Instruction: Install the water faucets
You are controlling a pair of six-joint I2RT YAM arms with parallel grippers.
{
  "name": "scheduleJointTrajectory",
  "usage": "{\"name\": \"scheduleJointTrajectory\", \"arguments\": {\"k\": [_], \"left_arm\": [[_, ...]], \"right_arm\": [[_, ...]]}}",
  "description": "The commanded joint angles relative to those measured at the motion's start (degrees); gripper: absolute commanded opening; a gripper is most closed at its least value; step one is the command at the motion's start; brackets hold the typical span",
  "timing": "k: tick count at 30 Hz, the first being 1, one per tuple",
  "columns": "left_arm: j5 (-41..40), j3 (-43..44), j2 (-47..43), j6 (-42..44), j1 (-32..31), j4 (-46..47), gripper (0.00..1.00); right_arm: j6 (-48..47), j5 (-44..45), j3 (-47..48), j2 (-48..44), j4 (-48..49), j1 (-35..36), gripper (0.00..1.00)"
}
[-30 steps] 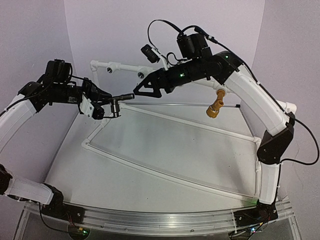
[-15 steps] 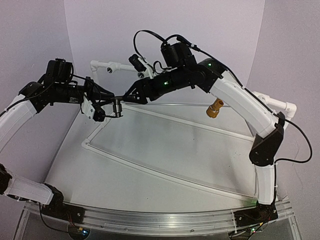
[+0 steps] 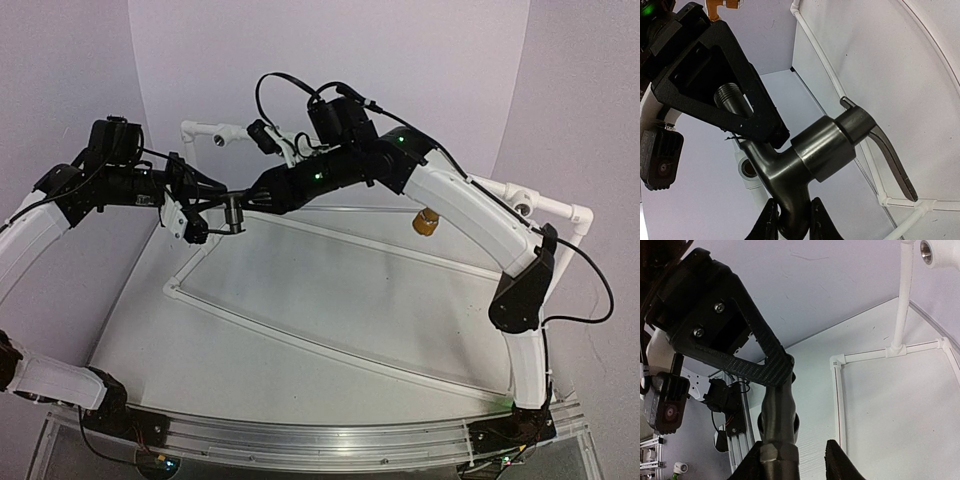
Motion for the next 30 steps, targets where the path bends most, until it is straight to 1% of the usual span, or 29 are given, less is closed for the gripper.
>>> {"name": "scheduleJointTrajectory", "arguments": {"k": [1,2,6,7,8,10,11,12,15,16,18,20,22,25,28,30], "left_arm": [[2.39,0.92,-2.13,1.00,-0.30,3.57,0.00],[2.40,0.84,-2.15,1.00,-0.29,3.57,0.00],[2.79,0.37,-2.21,1.52,-0.29,3.57,0.00],[2.88,0.24,-2.21,1.80,-0.29,3.57,0.00],[2.95,0.15,-2.18,1.97,-0.29,3.57,0.00],[2.90,0.08,-2.16,1.85,-0.29,3.55,0.02],[2.70,0.10,-2.16,1.10,-0.29,3.44,0.11],[2.41,0.17,-2.16,-0.07,-0.29,3.33,0.24],[0.46,1.27,-1.99,-4.23,-0.27,1.39,0.60],[-0.80,1.53,-1.94,-5.73,-0.23,1.10,0.68],[-3.61,2.96,-1.37,-11.56,0.04,0.45,0.85],[-4.90,5.95,0.24,-17.19,1.15,-2.98,0.95],[-3.84,8.50,1.12,-24.37,3.64,-6.00,0.98],[0.09,10.06,1.92,-34.19,10.81,-11.30,0.98],[3.66,9.95,3.57,-49.82,16.94,-14.67,0.98],[7.11,9.40,5.77,-57.73,20.42,-20.68,0.97]], "right_arm": [[-0.16,0.92,1.43,0.61,2.29,0.35,0.30],[-0.03,0.80,1.56,0.68,2.37,0.35,0.28],[0.66,0.06,1.84,0.78,3.22,0.33,0.26],[0.74,0.05,1.96,0.83,3.39,0.34,0.24],[0.77,0.02,2.07,0.83,3.51,0.34,0.20],[0.69,-0.03,2.08,0.82,3.59,0.32,0.09],[0.56,0.08,1.98,0.75,3.63,0.32,0.04],[0.39,0.32,1.79,0.59,3.64,0.32,0.01],[-1.20,1.42,0.70,-0.65,3.78,0.25,0.00],[-2.08,1.98,-0.11,-1.37,4.00,0.24,0.00],[-2.97,2.75,-2.09,-2.91,5.16,0.09,0.00],[-3.50,2.81,-4.13,-4.52,6.26,-0.42,0.00],[-3.91,3.01,-5.78,-6.01,6.95,-1.29,0.00],[-7.00,3.77,-9.24,-9.06,7.71,-2.74,0.00],[-10.25,3.98,-14.95,-13.25,9.61,-3.94,0.00],[-12.97,4.20,-18.05,-16.00,10.39,-4.15,0.00]]}}
